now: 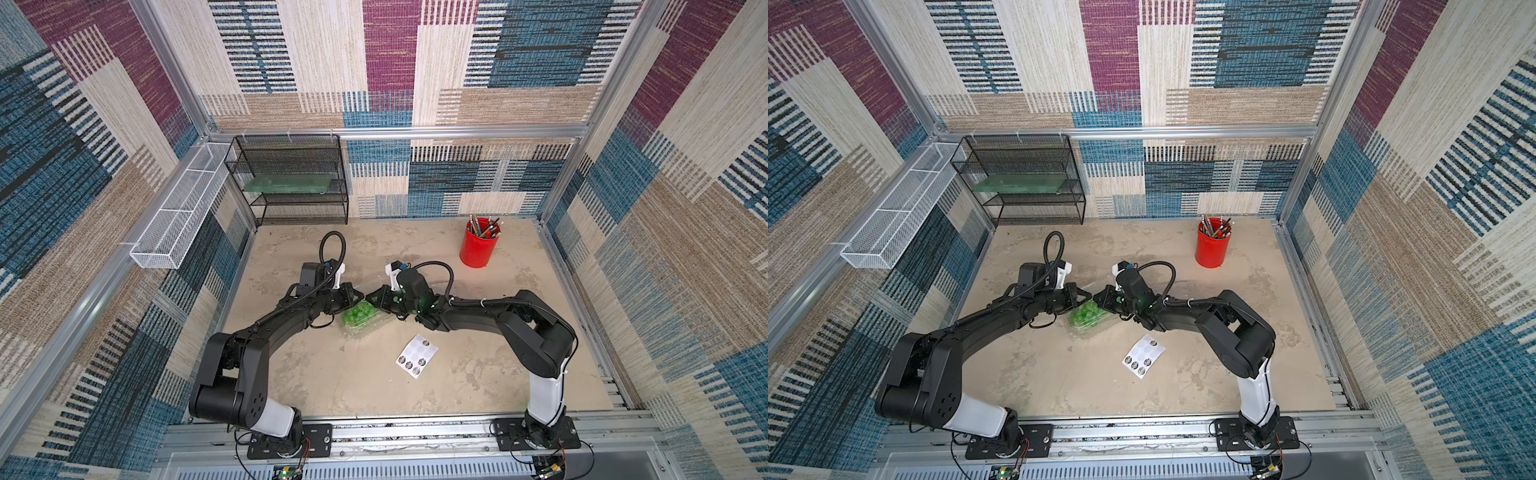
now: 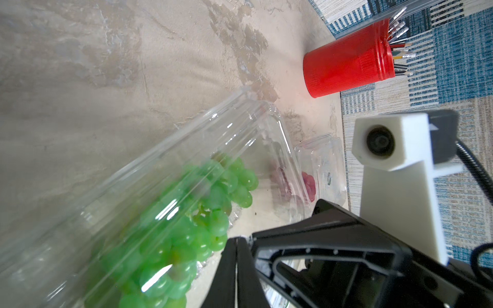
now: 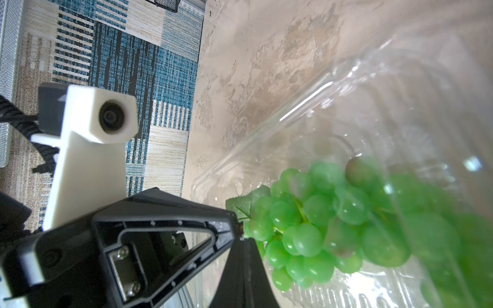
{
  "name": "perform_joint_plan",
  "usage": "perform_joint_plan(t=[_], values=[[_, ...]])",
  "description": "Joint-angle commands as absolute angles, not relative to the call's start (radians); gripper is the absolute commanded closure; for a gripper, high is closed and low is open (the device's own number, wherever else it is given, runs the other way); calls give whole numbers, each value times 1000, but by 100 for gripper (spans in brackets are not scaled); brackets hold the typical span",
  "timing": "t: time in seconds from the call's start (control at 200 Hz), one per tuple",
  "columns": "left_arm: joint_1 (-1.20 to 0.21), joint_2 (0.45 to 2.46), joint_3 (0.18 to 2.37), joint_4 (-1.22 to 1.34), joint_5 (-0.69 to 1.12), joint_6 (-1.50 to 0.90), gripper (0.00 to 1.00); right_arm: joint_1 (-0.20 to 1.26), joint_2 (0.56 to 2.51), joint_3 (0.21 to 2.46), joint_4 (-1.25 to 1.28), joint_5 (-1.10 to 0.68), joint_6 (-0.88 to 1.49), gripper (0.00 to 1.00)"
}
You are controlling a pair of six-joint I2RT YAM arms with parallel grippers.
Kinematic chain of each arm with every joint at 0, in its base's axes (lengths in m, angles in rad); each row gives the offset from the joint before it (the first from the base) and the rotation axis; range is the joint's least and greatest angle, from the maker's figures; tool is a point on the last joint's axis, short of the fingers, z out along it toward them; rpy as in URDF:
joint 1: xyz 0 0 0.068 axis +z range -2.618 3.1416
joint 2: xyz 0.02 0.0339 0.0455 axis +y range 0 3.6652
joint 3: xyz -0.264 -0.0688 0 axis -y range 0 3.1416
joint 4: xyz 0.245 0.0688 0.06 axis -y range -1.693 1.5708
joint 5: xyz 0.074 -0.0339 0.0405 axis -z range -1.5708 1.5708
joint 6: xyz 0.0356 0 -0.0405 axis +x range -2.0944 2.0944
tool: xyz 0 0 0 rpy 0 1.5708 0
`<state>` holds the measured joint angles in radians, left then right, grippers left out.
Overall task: Label fruit boxes
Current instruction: Stick the label on the fruit box.
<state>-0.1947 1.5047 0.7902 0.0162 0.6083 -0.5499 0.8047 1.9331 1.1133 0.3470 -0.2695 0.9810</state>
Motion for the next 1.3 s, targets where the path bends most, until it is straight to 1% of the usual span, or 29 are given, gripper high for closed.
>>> perform_joint_plan(t=[0.0, 0.551, 0.731, 0.966, 1.062, 1.212, 1.297], values=[[-195, 1509, 797, 42, 624, -549, 92, 804, 1936, 1123, 356, -270, 968, 100], [-195, 1516, 793, 25, 620, -539, 92, 805, 1939, 1121, 357, -271, 971, 100], [-195, 1512, 795, 18, 618, -535, 92, 804, 1930, 1122, 342, -260, 971, 89], [-195, 1511, 797, 14, 616, -532, 92, 804, 1894, 1120, 310, -230, 952, 82], [-195, 1510, 796, 12, 616, -534, 92, 804, 1873, 1122, 293, -216, 939, 81], [-195, 1509, 799, 12, 616, -533, 93, 805, 1837, 1127, 256, -186, 903, 82], [-195, 1509, 798, 12, 616, -533, 92, 806, 1836, 1142, 250, -193, 892, 87]])
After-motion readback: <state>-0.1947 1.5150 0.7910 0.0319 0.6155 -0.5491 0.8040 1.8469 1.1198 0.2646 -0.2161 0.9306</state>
